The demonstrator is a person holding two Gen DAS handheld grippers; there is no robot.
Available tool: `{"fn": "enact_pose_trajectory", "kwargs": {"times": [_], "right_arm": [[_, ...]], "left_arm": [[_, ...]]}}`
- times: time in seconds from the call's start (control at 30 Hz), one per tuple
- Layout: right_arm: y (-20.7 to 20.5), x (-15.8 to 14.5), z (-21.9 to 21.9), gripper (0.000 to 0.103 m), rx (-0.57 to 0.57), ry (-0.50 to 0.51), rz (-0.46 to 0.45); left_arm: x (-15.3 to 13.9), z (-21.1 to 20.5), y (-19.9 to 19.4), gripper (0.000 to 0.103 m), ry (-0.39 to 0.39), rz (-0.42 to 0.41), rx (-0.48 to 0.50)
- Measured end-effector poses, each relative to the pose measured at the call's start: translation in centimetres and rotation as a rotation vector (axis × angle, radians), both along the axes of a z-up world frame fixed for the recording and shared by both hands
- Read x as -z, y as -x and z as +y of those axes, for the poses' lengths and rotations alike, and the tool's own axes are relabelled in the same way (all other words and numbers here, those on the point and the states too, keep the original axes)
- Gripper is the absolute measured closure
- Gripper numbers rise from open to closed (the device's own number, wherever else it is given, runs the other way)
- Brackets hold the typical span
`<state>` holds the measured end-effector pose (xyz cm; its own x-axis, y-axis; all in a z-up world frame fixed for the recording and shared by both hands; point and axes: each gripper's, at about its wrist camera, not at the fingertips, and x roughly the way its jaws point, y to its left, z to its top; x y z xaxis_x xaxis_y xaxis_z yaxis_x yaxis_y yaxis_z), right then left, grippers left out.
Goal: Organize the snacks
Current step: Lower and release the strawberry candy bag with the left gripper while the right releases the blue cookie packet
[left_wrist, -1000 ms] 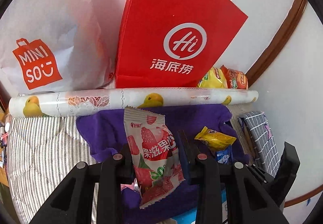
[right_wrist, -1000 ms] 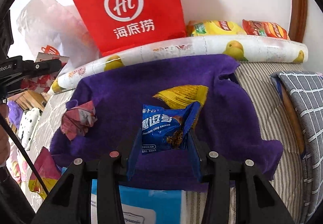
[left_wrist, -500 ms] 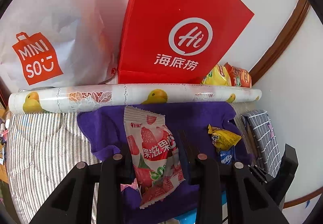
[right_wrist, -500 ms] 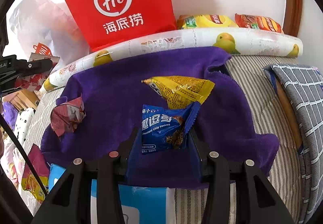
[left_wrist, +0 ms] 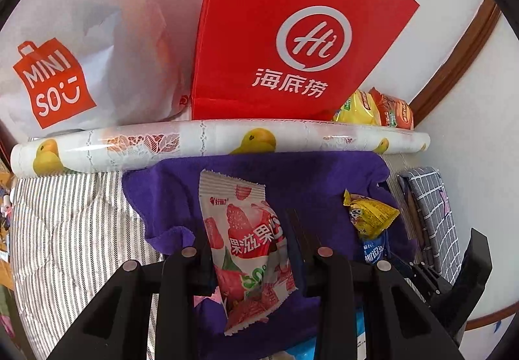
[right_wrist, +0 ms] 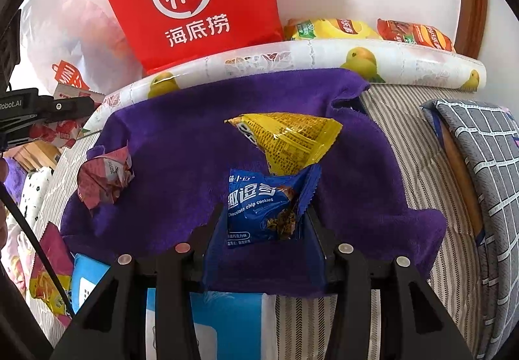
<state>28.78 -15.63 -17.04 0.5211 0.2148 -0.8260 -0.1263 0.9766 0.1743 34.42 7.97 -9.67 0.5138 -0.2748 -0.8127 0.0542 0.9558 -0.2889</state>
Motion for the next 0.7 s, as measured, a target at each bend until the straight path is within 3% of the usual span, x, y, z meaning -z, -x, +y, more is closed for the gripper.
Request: {"fn": "enact_pose_trajectory", "kwargs": {"times": [0.27,0.5,0.7], "right_arm": [[-0.1,0.1,0.0,0.055,-0.013,-0.014,0.024],[0.3,-0.8,0.2,0.041,-0.044,-0.043,-0.012],[0.5,-1.6,0.1,0.037,-0.055,-0.095,-0.037]], "left_arm": [[0.4,1.3,-0.3,0.071,0.031,0.02,-0.013],[1.4,0.6,-0.8,0.071,0.045,0.056,0.002],[3.0,0.0,-1.3,0.07,0.034,0.108,-0.003]]}}
